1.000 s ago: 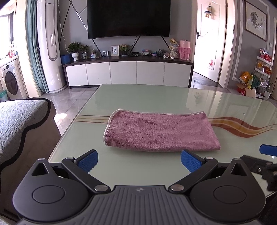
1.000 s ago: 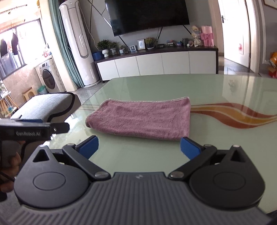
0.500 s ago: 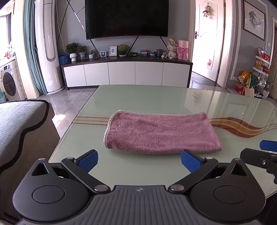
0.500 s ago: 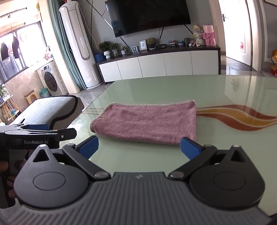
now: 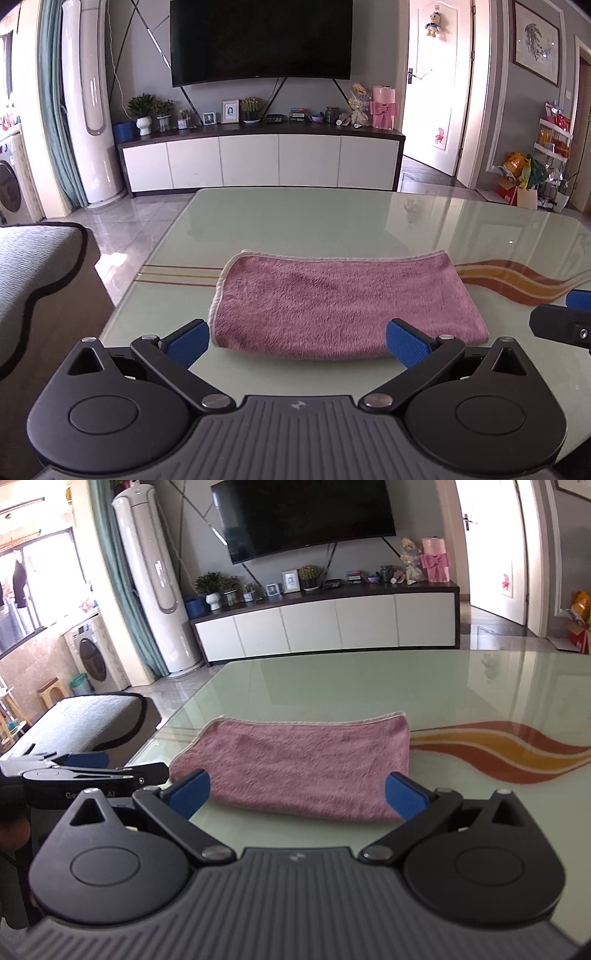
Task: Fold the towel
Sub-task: 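Move both open tools toward the folded pink towel, then lower both tools onto the towel's folded edge and close both on it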
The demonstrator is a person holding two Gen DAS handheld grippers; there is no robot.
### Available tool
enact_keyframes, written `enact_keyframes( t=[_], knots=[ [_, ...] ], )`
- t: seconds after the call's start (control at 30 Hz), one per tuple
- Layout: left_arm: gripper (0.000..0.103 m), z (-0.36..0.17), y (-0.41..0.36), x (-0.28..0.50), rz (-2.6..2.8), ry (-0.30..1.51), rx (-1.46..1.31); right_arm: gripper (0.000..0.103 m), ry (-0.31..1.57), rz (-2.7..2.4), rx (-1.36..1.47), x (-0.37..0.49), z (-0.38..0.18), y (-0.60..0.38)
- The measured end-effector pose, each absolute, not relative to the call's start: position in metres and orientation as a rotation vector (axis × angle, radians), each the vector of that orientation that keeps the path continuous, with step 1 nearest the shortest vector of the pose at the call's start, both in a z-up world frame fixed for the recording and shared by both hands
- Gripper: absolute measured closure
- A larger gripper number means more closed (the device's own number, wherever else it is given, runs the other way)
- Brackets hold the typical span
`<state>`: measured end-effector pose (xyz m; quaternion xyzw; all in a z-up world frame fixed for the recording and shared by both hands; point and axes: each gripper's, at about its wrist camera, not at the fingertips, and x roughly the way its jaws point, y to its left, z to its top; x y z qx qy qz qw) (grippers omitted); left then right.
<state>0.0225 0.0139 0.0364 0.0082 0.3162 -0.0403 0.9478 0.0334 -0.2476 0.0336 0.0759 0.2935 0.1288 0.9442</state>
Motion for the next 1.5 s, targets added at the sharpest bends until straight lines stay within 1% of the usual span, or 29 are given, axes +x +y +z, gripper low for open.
enact_keyframes(
  t=[0.23, 0.5, 0.77, 0.9, 1.0, 1.1, 1.13, 1.2, 1.3, 1.4, 1.47, 1.5],
  knots=[
    [0.001, 0.011, 0.016, 0.083, -0.117, 0.641, 0.009, 0.000, 0.611, 0.211, 0.131, 0.074, 0.021, -0.248],
    [0.001, -0.015, 0.009, 0.146, -0.157, 0.681, 0.001, 0.000, 0.659, 0.154, 0.123, 0.119, 0.002, -0.246],
    [0.003, -0.030, 0.012, 0.184, -0.152, 0.701, 0.012, 0.000, 0.692, 0.132, 0.106, 0.159, -0.015, -0.252],
    [0.006, -0.035, 0.015, 0.199, -0.160, 0.720, -0.007, 0.001, 0.708, 0.125, 0.096, 0.177, -0.026, -0.259],
    [0.009, -0.041, 0.016, 0.208, -0.162, 0.734, 0.002, 0.004, 0.729, 0.140, 0.109, 0.191, -0.036, -0.265],
    [0.014, -0.048, 0.017, 0.216, -0.155, 0.757, 0.005, 0.009, 0.757, 0.140, 0.118, 0.204, -0.043, -0.266],
    [0.015, -0.050, 0.018, 0.219, -0.149, 0.765, 0.002, 0.012, 0.762, 0.139, 0.115, 0.207, -0.044, -0.265],
    [0.017, -0.054, 0.020, 0.224, -0.145, 0.778, -0.005, 0.013, 0.767, 0.139, 0.107, 0.213, -0.045, -0.264],
    [0.018, -0.060, 0.018, 0.232, -0.144, 0.793, 0.014, 0.017, 0.773, 0.137, 0.099, 0.219, -0.047, -0.263],
    [0.023, -0.066, 0.018, 0.238, -0.143, 0.812, 0.022, 0.022, 0.789, 0.124, 0.109, 0.225, -0.053, -0.266],
    [0.026, -0.067, 0.017, 0.241, -0.141, 0.808, 0.036, 0.028, 0.802, 0.117, 0.115, 0.228, -0.058, -0.269],
    [0.030, -0.067, 0.016, 0.242, -0.139, 0.806, 0.047, 0.030, 0.807, 0.114, 0.118, 0.229, -0.060, -0.271]
  ],
)
